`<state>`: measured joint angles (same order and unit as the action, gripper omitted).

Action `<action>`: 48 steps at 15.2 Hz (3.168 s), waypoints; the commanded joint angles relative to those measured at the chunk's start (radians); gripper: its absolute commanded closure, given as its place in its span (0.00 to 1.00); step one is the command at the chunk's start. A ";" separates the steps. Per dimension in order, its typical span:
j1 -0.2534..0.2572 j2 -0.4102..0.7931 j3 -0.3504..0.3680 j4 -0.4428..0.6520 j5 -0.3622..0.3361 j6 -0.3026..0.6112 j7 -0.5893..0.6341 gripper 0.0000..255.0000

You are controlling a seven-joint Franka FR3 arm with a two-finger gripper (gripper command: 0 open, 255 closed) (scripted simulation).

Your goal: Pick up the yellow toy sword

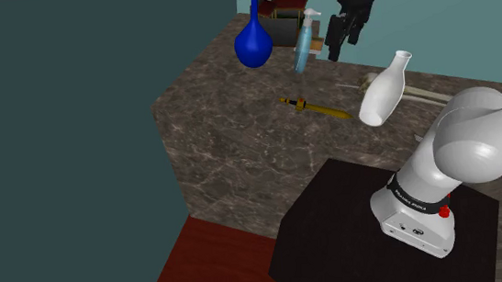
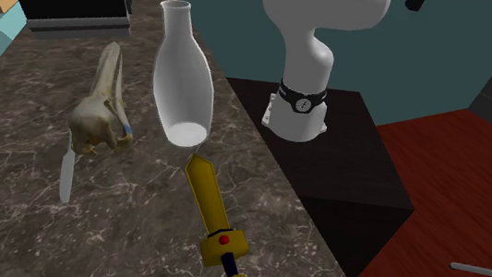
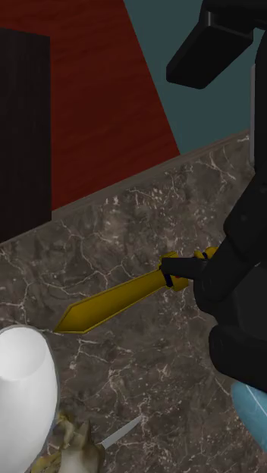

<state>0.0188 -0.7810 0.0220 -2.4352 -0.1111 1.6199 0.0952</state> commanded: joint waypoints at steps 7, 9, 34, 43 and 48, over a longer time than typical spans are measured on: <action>-0.005 0.014 -0.155 -0.148 -0.049 0.198 -0.198 0.00; -0.007 0.040 -0.210 -0.183 -0.064 0.268 -0.266 0.00; 0.199 0.707 -0.700 -0.201 0.260 0.915 -1.061 0.00; 0.199 0.705 -0.701 -0.200 0.257 0.913 -1.059 1.00; 0.179 0.639 -0.690 -0.193 0.181 0.856 -0.998 1.00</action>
<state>0.2053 -0.1200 -0.6711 -2.6277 0.0948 2.4928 -0.9205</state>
